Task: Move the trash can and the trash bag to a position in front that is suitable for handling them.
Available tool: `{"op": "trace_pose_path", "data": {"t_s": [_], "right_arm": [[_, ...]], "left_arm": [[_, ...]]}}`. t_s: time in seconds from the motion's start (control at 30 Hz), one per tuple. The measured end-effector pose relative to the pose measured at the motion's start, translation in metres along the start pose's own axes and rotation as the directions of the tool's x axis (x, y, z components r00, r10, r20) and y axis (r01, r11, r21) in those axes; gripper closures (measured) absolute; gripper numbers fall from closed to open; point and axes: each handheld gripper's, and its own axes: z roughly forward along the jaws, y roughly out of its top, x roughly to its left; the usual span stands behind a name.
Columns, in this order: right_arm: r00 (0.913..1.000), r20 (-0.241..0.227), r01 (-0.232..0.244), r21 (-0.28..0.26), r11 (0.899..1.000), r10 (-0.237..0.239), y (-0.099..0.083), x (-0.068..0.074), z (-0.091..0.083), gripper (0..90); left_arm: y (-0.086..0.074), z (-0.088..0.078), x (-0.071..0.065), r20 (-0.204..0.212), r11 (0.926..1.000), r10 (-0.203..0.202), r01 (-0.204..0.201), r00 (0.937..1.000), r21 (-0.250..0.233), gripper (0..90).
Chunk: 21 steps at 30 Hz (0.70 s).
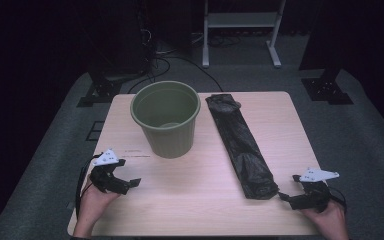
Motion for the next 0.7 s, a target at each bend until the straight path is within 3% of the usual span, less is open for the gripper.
{"op": "trace_pose_path", "data": {"t_s": [0.7], "right_arm": [[1.0000, 0.000, -0.001, 0.000, 1.000, 0.001, 0.000, 0.000, 0.000, 10.0]], "left_arm": [[0.040, -0.014, 0.002, 0.011, 0.9999, -0.001, 0.001, 0.9999, -0.011, 0.0]]}}
